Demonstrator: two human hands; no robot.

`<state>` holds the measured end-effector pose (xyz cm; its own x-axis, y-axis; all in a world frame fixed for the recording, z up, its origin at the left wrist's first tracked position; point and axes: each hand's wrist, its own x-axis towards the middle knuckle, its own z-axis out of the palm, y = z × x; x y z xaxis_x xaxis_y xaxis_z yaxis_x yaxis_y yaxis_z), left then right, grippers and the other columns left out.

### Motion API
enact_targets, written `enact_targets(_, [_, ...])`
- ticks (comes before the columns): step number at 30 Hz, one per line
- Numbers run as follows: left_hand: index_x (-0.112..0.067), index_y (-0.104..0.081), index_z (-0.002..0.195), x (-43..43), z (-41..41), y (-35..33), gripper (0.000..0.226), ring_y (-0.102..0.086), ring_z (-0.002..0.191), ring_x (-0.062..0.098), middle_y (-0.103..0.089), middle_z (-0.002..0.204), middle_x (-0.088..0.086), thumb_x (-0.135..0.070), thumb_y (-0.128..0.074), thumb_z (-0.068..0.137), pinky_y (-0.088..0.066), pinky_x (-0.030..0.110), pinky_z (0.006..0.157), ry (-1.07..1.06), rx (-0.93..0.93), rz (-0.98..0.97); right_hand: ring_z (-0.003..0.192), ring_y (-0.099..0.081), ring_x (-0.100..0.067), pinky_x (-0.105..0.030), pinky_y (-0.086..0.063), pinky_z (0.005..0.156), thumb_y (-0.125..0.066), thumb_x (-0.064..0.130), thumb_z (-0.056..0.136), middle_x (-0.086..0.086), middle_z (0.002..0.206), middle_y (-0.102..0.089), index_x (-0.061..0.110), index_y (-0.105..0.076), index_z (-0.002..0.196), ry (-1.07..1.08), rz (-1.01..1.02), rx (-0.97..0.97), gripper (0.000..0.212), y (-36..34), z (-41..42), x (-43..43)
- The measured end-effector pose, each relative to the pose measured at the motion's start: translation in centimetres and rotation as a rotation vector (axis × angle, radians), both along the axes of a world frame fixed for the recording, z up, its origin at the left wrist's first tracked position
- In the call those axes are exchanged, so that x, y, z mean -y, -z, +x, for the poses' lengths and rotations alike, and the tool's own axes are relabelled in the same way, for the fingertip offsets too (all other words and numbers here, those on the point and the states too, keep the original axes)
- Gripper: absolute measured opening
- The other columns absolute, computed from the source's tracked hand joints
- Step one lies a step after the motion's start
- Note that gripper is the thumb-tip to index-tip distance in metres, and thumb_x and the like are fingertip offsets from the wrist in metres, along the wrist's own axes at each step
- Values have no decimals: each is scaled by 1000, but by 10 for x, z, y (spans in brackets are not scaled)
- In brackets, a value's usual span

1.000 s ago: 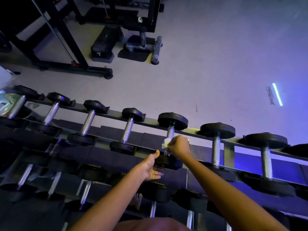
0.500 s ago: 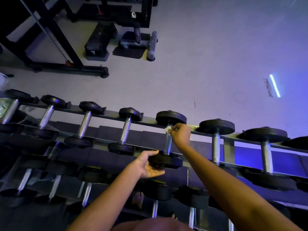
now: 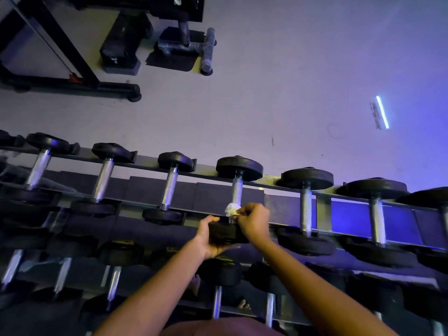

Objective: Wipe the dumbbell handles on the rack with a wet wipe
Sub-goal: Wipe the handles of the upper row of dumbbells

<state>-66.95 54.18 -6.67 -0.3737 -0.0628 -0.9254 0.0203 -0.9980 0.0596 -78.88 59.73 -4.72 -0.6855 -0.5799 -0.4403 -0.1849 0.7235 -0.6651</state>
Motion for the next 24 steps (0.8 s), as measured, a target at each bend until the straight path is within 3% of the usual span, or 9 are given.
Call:
enact_targets(3, [0, -60, 90, -11, -15, -9, 36, -60, 78, 42, -66, 75, 21, -33, -45, 89, -54, 59, 60, -59, 91, -68, 72, -64, -14, -28, -53, 70, -79, 10, 74, -2, 74, -68, 11, -74, 76, 53, -16, -6, 5, -4, -6, 4])
enact_targets(6, [-5, -59, 91, -22, -38, -21, 29, -60, 77, 38, -63, 86, 19, -31, -47, 87, -53, 51, 58, -80, 212, -132, 61, -60, -9, -19, -42, 62, -79, 9, 74, -4, 68, -68, 10, -74, 74, 125, -74, -17, 4, -12, -22, 14])
enact_targets(10, [-3, -62, 107, -33, -53, -32, 39, -65, 89, 43, -65, 108, 24, -30, -56, 79, -54, 50, 48, -167, 299, -174, 71, -65, -15, -22, -47, 66, -76, 7, 77, -7, 74, -72, 9, -75, 76, 163, -133, 15, 3, -17, -39, 33])
enact_targets(13, [-3, -59, 95, -30, -45, -39, 25, -62, 92, 45, -61, 103, 22, -23, -62, 82, -54, 53, 47, -204, 380, -210, 69, -63, -11, -21, -47, 67, -78, 8, 77, -4, 71, -68, 10, -73, 75, 140, -141, 49, 6, -15, -41, 38])
enact_targets(17, [1, -57, 102, -28, -36, -35, 35, -62, 92, 43, -59, 106, 20, -25, -68, 82, -57, 50, 49, -132, 554, -321, 59, -52, 4, -2, -34, 50, -77, 8, 77, 0, 71, -65, 11, -71, 75, 183, -150, 68, 7, -3, -32, 32])
enact_targets(21, [3, -57, 108, -35, -36, -34, 40, -61, 96, 41, -55, 109, 18, -28, -67, 85, -55, 40, 44, -100, 596, -373, 59, -54, 1, -1, -34, 47, -78, 8, 77, 0, 71, -66, 10, -71, 75, 215, -169, 79, 7, 2, -30, 32])
enact_targets(24, [0, -60, 108, -33, -36, -34, 37, -63, 93, 40, -59, 109, 20, -30, -63, 87, -55, 39, 44, -79, 574, -363, 65, -56, -5, -10, -39, 57, -77, 9, 78, 1, 71, -65, 12, -72, 76, 192, -189, 51, 6, -1, -30, 36])
